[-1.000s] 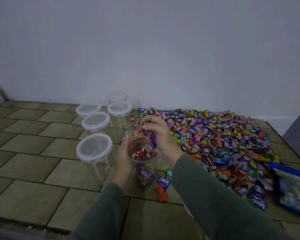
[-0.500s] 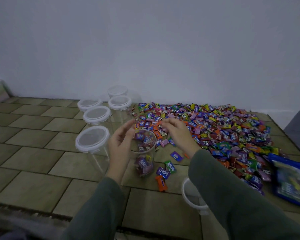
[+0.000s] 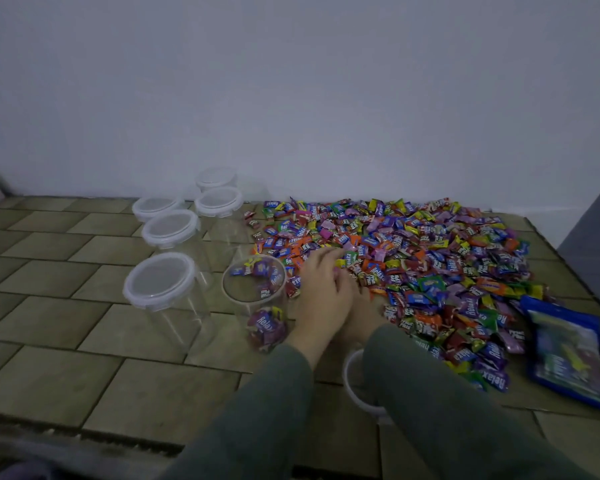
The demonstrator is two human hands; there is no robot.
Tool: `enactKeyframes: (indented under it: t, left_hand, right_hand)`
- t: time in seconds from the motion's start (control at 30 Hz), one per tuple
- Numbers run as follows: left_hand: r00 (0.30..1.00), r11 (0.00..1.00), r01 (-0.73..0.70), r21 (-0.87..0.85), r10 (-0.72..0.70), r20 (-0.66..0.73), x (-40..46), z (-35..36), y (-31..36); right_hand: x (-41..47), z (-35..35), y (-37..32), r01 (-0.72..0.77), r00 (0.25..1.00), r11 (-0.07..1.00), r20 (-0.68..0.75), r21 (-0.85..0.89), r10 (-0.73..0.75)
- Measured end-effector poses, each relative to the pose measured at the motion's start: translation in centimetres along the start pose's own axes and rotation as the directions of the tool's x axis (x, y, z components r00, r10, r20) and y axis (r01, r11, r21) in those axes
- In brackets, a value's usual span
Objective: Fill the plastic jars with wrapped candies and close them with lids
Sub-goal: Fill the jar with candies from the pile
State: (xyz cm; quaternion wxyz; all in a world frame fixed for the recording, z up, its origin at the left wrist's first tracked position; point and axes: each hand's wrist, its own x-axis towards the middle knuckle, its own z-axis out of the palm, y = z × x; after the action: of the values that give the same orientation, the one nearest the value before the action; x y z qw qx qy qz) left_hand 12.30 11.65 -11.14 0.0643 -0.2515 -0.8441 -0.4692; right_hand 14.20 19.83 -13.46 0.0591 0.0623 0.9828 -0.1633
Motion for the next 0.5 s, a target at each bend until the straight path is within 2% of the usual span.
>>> enactKeyframes:
  t: [0.07, 0.17, 0.27, 0.33, 0.4, 0.43, 0.5]
  left_hand:
    - [0.975, 0.966, 0.220, 0.139, -0.215, -0.046, 1.0, 1.4, -2.2]
    - [0.888, 0.830, 0.458, 0.318, -0.447, -0.112, 2.2, 2.5, -4.8]
    - [0.806, 0.762, 0.591, 0.265, -0.575, -0.144, 3.1, 3.3, -6.8]
    - [0.761, 0.721, 0.647, 0.247, -0.632, -0.149, 3.5, 3.7, -7.6]
    - [0.735, 0.687, 0.671, 0.279, -0.666, -0.128, 3.6, 3.8, -7.6]
    - [0.740, 0.687, 0.662, 0.300, -0.664, -0.111, 3.6, 3.8, -7.3]
    - [0.793, 0.727, 0.583, 0.364, -0.607, -0.057, 3.6, 3.8, -6.9]
  right_hand:
    - [0.3, 0.3, 0.6, -0.002, 1.000, 1.000, 0.030, 0.000, 0.002]
    - [1.3, 1.2, 1.9, 0.010, 0.999, 1.000, -0.041, -0.020, -0.011]
    - [2.1, 2.0, 2.5, 0.007, 0.994, 0.999, -0.106, -0.042, -0.012]
    - [2.4, 2.6, 2.2, 0.014, 0.995, 1.000, -0.097, -0.010, -0.015]
    - [2.7, 3.4, 2.1, 0.020, 0.999, 0.998, -0.049, -0.056, -0.023]
    - [2.9, 3.6, 2.2, 0.012, 0.999, 0.996, -0.029, -0.093, -0.015]
    - [3.5, 3.6, 2.7, -0.039, 0.999, 0.991, -0.012, -0.130, 0.037]
